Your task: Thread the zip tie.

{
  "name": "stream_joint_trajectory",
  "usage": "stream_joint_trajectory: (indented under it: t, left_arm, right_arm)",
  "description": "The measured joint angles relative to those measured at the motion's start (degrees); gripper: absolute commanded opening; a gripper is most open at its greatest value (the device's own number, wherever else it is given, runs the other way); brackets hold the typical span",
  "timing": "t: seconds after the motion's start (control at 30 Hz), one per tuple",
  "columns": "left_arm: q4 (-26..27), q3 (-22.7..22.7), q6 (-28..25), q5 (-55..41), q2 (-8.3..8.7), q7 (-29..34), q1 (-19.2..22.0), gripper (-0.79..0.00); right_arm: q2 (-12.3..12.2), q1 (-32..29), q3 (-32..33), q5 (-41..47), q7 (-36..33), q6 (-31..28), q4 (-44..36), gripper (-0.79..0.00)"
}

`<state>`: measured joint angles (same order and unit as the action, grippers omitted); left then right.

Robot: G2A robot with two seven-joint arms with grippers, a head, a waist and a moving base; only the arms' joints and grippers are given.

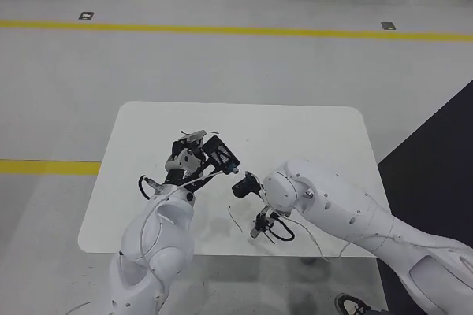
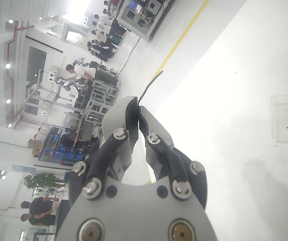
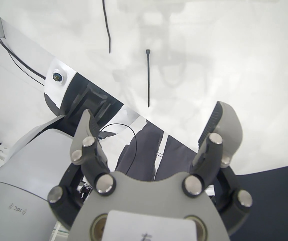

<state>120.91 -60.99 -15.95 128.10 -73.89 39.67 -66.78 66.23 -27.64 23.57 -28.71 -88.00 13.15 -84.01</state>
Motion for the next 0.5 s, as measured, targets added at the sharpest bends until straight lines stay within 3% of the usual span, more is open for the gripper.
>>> stream_joint_trajectory:
  t: [0.1, 0.17, 0.5]
  left_arm:
    - [0.02, 0.11, -0.17, 0.32, -0.01, 0.02, -0.1, -0.785]
    - [0.02, 0.11, -0.15, 0.3, -0.01, 0.03, -0.09, -0.785]
    - [0.01, 0.11, -0.14, 0.28, -0.01, 0.03, -0.08, -0.785]
  right_arm:
    - [0.05, 0.22, -1.77, 0.47, 0.0, 0.49, -0.14, -0.234]
    - [0.11, 0.55, -2.67, 0.62, 0.0, 0.91, -0.32, -0.4]
    - [1.42, 1.38, -5.8, -0.77, 0.01, 2.84, 1.75, -0.443]
